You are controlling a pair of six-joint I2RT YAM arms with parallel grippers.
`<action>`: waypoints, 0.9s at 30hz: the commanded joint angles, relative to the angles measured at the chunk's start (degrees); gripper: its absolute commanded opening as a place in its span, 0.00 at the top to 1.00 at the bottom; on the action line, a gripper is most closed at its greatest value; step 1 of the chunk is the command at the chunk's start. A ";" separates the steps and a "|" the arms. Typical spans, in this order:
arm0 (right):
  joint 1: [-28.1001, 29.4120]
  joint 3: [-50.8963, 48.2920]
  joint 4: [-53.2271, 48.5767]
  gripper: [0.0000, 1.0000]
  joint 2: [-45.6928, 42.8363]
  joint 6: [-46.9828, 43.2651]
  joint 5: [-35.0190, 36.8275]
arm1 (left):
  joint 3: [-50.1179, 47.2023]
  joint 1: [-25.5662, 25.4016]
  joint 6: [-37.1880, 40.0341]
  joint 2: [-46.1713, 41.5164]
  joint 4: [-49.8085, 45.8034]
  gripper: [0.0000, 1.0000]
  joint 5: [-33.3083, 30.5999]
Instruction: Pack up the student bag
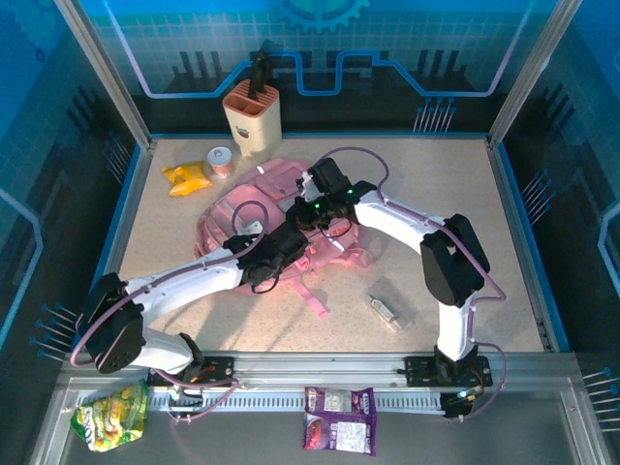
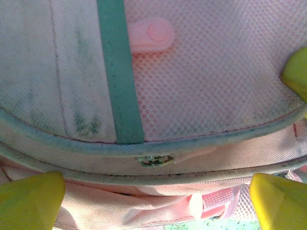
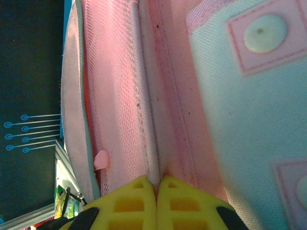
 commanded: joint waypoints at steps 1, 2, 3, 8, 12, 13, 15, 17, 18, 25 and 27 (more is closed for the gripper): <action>1.35 -0.45 3.98 1.00 -3.43 1.89 -3.89 | -0.95 0.25 -3.13 0.46 0.21 0.01 -2.78; 1.59 -0.76 4.40 1.00 -3.39 2.21 -4.13 | -0.86 0.40 -3.59 0.57 0.23 0.01 -3.25; 1.63 -0.92 4.79 1.00 -3.38 2.47 -4.35 | -0.71 0.54 -4.07 0.63 -0.22 0.01 -3.71; 1.69 -1.60 5.61 1.00 -3.23 2.74 -4.52 | 1.04 1.33 -6.22 1.66 -5.73 0.01 -6.90; 1.58 -2.08 5.92 1.00 -3.41 2.75 -4.51 | 1.10 1.83 -7.11 1.80 -9.28 0.01 -7.42; 1.59 -2.08 5.96 1.00 -3.48 2.77 -4.51 | 0.87 1.87 -7.30 1.51 -9.84 0.04 -7.50; 1.61 -2.09 6.14 1.00 -3.41 2.66 -4.75 | 0.23 1.85 -6.33 0.65 -9.49 0.10 -7.30; 1.50 -2.41 6.48 1.00 -3.32 2.86 -4.86 | -0.22 1.85 -4.95 -0.33 -9.11 0.16 -6.91; 1.51 -2.52 6.66 1.00 -3.33 2.93 -4.92 | -0.31 1.87 -4.49 -0.69 -9.28 0.19 -6.59; 1.40 -2.54 7.10 1.00 -3.33 3.03 -5.07 | 0.89 1.90 -1.27 -2.85 -11.97 0.34 -6.02; 1.43 -2.85 7.61 1.00 -3.40 3.29 -4.99 | 2.17 1.89 0.06 -2.88 -11.65 0.38 -5.64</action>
